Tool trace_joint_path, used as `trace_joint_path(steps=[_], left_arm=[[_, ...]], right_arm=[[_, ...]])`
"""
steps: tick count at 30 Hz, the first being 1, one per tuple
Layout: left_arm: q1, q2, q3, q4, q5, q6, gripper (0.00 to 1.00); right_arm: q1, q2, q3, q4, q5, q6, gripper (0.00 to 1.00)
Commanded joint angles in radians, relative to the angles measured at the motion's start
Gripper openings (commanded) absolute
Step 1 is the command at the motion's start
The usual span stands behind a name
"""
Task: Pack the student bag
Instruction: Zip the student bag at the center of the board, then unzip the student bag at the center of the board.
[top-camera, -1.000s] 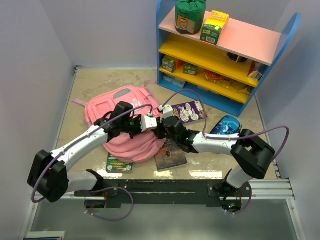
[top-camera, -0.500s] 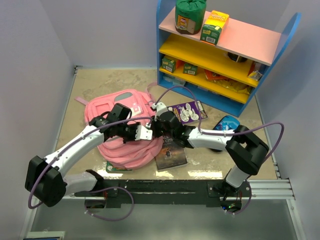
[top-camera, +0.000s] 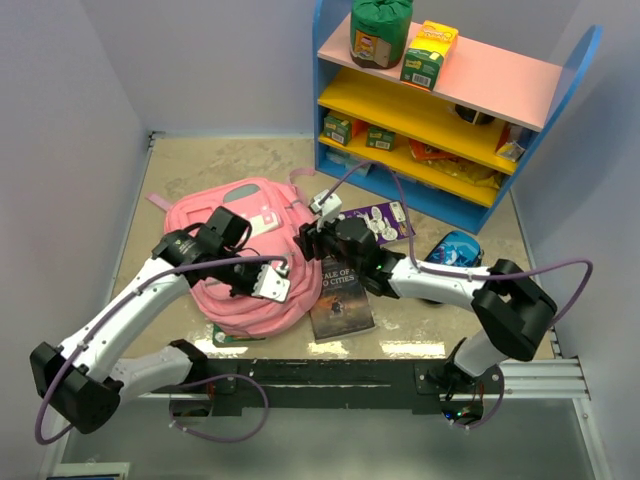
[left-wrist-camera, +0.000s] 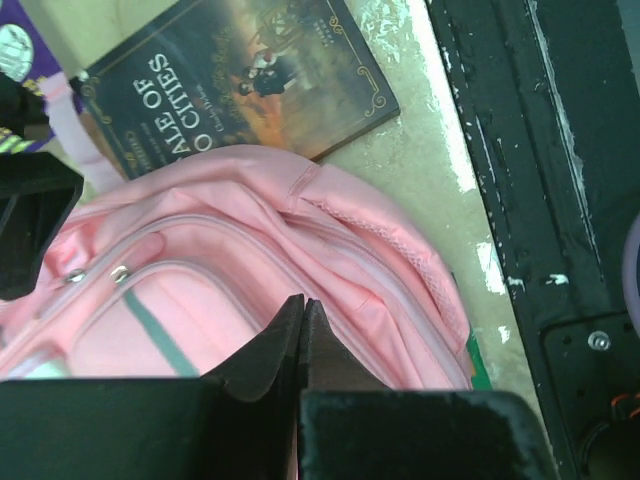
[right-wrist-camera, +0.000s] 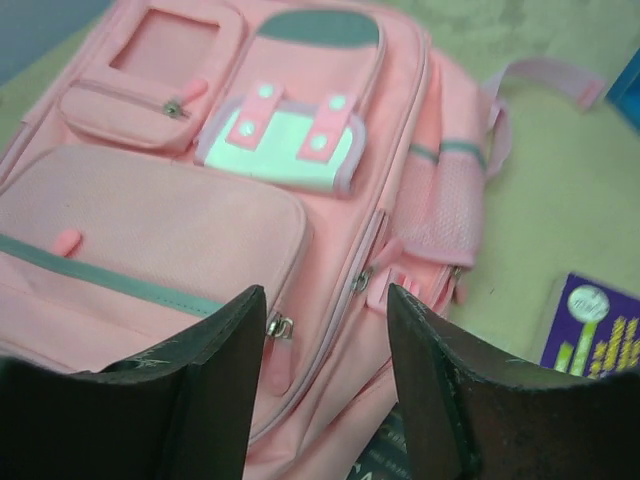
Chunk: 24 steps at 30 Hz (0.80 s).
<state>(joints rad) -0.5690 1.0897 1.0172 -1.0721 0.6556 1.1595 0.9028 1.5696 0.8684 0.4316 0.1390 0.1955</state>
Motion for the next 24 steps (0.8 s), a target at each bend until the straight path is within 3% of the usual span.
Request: trace_joint_path(steps=[1,5,7,8,11,16,24], left_arm=[[0.001,-0.054,0.078,-0.13,-0.039,0.115,0.0],[0.001,-0.068,0.042,-0.07,-0.082,0.037,0.0],[0.0,-0.076,-0.009,0.027,-0.129,-0.12,0.16],[0.0,-0.076,-0.061,0.125,-0.157,-0.176,0.35],[0.0,-0.067,-0.129,0.242,-0.25,-0.296,0.51],[0.0,-0.054,-0.187,0.417,-0.312,-0.432,0.54],[-0.002,0.038,-0.218,0.557,-0.275,-0.506,0.58]], right_arm=[[0.001,-0.075,-0.08,0.229,-0.006,-0.254,0.66],[-0.018,-0.045,-0.019,0.129,0.06,-0.249,0.7],[-0.022,-0.025,-0.002,0.099,0.051,-0.208,0.7],[-0.022,-0.02,0.004,0.081,0.056,-0.168,0.7],[-0.024,-0.034,-0.018,0.076,0.077,-0.116,0.7],[-0.028,-0.072,-0.068,0.085,0.093,-0.05,0.7],[-0.048,-0.124,-0.083,0.026,0.083,0.005,0.7]])
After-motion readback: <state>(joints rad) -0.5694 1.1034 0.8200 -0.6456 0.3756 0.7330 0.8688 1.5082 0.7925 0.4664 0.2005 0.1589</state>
